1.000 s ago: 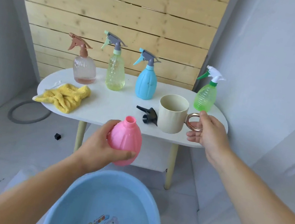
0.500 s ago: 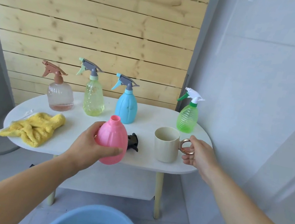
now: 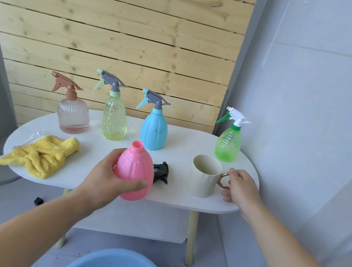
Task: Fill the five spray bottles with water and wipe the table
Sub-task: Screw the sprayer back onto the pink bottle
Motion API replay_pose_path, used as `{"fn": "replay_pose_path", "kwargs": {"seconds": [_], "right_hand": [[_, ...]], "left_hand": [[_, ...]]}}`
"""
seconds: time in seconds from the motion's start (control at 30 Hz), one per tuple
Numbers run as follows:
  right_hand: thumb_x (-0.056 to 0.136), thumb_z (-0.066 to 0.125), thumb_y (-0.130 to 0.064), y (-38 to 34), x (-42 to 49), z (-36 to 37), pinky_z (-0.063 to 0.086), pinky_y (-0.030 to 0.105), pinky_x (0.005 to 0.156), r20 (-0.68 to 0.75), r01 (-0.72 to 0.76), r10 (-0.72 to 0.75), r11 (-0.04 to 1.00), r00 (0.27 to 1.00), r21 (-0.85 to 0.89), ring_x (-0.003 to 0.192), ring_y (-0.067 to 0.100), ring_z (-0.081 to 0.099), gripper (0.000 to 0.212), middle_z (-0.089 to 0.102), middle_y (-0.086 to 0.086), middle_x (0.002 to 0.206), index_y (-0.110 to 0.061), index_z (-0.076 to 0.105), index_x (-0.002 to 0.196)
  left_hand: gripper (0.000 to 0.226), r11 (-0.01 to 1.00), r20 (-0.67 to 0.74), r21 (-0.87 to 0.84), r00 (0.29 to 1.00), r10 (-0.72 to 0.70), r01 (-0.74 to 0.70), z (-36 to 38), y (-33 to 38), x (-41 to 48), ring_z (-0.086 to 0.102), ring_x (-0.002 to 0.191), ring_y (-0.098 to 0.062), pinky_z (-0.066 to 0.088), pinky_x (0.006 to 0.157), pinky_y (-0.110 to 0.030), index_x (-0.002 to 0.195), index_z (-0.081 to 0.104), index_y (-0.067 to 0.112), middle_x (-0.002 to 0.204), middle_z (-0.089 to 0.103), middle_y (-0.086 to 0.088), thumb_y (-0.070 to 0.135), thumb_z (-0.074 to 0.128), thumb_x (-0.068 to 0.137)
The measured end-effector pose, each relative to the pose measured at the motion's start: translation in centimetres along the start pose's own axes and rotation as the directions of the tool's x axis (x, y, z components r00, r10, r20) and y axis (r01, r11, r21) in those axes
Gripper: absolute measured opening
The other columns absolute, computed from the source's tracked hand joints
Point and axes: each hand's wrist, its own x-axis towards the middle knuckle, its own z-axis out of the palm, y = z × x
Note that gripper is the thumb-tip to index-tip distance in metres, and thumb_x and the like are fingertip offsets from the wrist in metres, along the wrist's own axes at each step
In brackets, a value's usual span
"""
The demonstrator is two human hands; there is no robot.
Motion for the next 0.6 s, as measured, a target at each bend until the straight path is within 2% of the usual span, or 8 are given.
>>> {"fn": "replay_pose_path", "kwargs": {"seconds": [0.07, 0.17, 0.2, 0.27, 0.33, 0.4, 0.5, 0.6], "right_hand": [[0.099, 0.043, -0.042, -0.1, 0.0, -0.2, 0.055, 0.037, 0.066, -0.047, 0.022, -0.026, 0.997, 0.999, -0.069, 0.073, 0.028, 0.066, 0.032, 0.062, 0.004, 0.093, -0.015, 0.057, 0.111], [0.093, 0.046, -0.052, -1.2, 0.0, -0.5, 0.050, 0.039, 0.084, -0.200, 0.148, -0.203, 0.954, 0.959, -0.262, 0.097, 0.029, 0.063, 0.040, 0.061, 0.008, 0.116, -0.021, 0.057, 0.115], [0.094, 0.047, -0.049, -2.0, -0.5, -0.4, 0.048, 0.039, 0.086, -0.237, 0.214, -0.286, 0.934, 0.929, -0.286, 0.099, 0.027, 0.061, 0.037, 0.059, 0.007, 0.117, -0.020, 0.057, 0.114], [0.095, 0.049, -0.044, -4.2, -1.9, 0.3, 0.049, 0.038, 0.080, -0.246, 0.367, -0.440, 0.883, 0.863, -0.293, 0.091, 0.022, 0.060, 0.025, 0.061, 0.001, 0.106, -0.021, 0.059, 0.101], [0.093, 0.052, -0.040, -6.5, -3.6, 1.9, 0.049, 0.035, 0.069, -0.149, 0.478, -0.532, 0.830, 0.834, -0.289, 0.078, 0.019, 0.059, 0.023, 0.064, -0.006, 0.085, -0.021, 0.059, 0.082], [0.092, 0.056, -0.039, -8.2, -5.1, 4.0, 0.047, 0.030, 0.063, 0.038, 0.534, -0.552, 0.785, 0.833, -0.313, 0.072, 0.016, 0.059, 0.026, 0.065, -0.006, 0.074, -0.019, 0.060, 0.076], [0.091, 0.058, -0.042, -8.5, -6.4, 7.8, 0.038, 0.023, 0.058, 0.304, 0.542, -0.453, 0.758, 0.838, -0.362, 0.072, 0.010, 0.058, 0.024, 0.064, -0.011, 0.076, -0.024, 0.063, 0.077], [0.090, 0.057, -0.045, -7.1, -5.8, 11.2, 0.042, 0.028, 0.061, 0.368, 0.537, -0.403, 0.724, 0.838, -0.433, 0.080, 0.021, 0.058, 0.029, 0.066, -0.004, 0.081, -0.021, 0.066, 0.076]], "left_hand": [[0.086, 1.000, -0.002, -0.002, 1.000, -0.001, 0.001, 0.0, 0.1, -0.1, 0.066, 0.098, -0.009, 0.054, 0.071, -0.023, 0.128, 0.056, 0.035, 0.112, 0.068, 0.007, 0.036, 0.092, 0.050], [0.082, 1.000, 0.008, -0.010, 1.000, -0.003, 0.003, -0.2, 0.1, -0.1, 0.067, 0.097, -0.009, 0.054, 0.069, -0.021, 0.128, 0.056, 0.036, 0.112, 0.069, 0.006, 0.032, 0.094, 0.055], [0.082, 1.000, 0.010, -0.010, 1.000, -0.002, 0.002, -0.3, 0.1, -0.1, 0.067, 0.097, -0.009, 0.054, 0.068, -0.021, 0.128, 0.057, 0.036, 0.112, 0.069, 0.006, 0.033, 0.094, 0.054], [0.084, 1.000, 0.005, -0.009, 1.000, 0.002, -0.002, -0.5, 0.3, -0.1, 0.067, 0.096, -0.008, 0.054, 0.069, -0.021, 0.128, 0.057, 0.037, 0.111, 0.069, 0.007, 0.037, 0.092, 0.051], [0.084, 1.000, 0.003, -0.024, 1.000, 0.005, -0.005, -0.9, 0.7, -0.2, 0.068, 0.093, -0.005, 0.054, 0.069, -0.020, 0.127, 0.057, 0.037, 0.111, 0.070, 0.007, 0.037, 0.092, 0.051], [0.082, 0.999, -0.001, -0.035, 1.000, 0.011, -0.011, -1.5, 1.0, -0.3, 0.068, 0.088, 0.001, 0.054, 0.066, -0.017, 0.127, 0.057, 0.037, 0.110, 0.070, 0.008, 0.036, 0.092, 0.052], [0.083, 0.999, -0.018, -0.039, 1.000, 0.006, -0.007, -2.6, 1.0, -0.5, 0.068, 0.089, -0.001, 0.055, 0.069, -0.019, 0.125, 0.058, 0.038, 0.109, 0.071, 0.008, 0.037, 0.092, 0.050], [0.091, 0.999, -0.051, -0.033, 0.999, -0.014, 0.013, -4.0, 0.2, -0.6, 0.070, 0.097, -0.010, 0.060, 0.077, -0.032, 0.126, 0.058, 0.040, 0.110, 0.071, 0.007, 0.045, 0.093, 0.042]]}}
